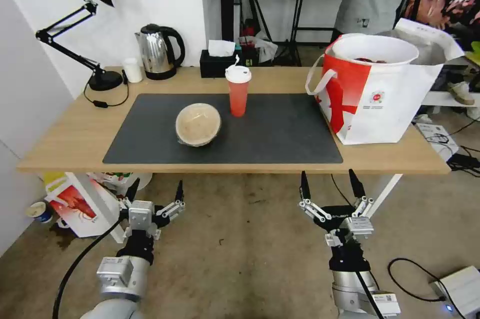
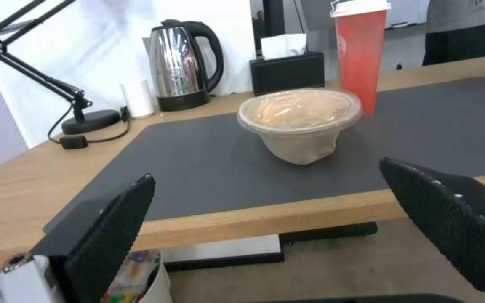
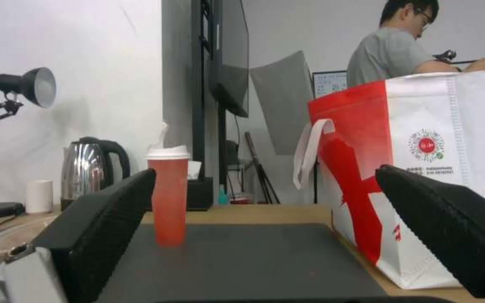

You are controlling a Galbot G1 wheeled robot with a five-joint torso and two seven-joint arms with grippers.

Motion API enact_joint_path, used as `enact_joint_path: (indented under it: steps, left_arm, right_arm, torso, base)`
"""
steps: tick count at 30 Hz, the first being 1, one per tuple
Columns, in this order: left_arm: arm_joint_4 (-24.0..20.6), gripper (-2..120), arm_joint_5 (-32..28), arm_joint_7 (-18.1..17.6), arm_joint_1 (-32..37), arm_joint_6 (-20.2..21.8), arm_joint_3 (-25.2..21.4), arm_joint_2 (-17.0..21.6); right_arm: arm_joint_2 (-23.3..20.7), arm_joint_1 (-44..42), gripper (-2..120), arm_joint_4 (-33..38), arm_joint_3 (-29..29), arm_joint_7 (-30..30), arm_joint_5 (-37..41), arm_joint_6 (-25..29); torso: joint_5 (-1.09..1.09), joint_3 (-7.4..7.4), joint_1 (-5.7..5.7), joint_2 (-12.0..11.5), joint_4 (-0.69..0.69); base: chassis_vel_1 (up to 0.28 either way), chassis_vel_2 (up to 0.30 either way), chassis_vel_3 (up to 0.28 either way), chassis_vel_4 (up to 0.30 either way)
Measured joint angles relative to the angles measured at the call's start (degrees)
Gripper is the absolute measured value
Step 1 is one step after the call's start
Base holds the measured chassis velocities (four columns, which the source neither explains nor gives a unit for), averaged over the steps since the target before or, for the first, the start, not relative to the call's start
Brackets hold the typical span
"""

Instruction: Pick up the trash from the table and place it into the takeout bag.

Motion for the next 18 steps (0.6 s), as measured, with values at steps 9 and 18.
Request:
enact_joint_path:
  steps: [9, 18]
  left_arm:
    - [0.0, 100, 0.0, 0.0, 0.0, 0.0, 0.0, 0.0]
    - [0.0, 100, 0.0, 0.0, 0.0, 0.0, 0.0, 0.0]
  right_arm:
    - [-2.0, 1.85, 100, 2.76, 1.67, -1.43, 2.87, -2.67]
    - [-17.61, 14.14, 100, 8.41, 5.13, -7.66, 20.57, -13.97]
  torso:
    - [0.0, 0.0, 0.0, 0.0, 0.0]
    - [0.0, 0.01, 0.0, 0.0, 0.02]
  base:
    - [0.0, 0.0, 0.0, 0.0]
    - [0.0, 0.0, 0.0, 0.0]
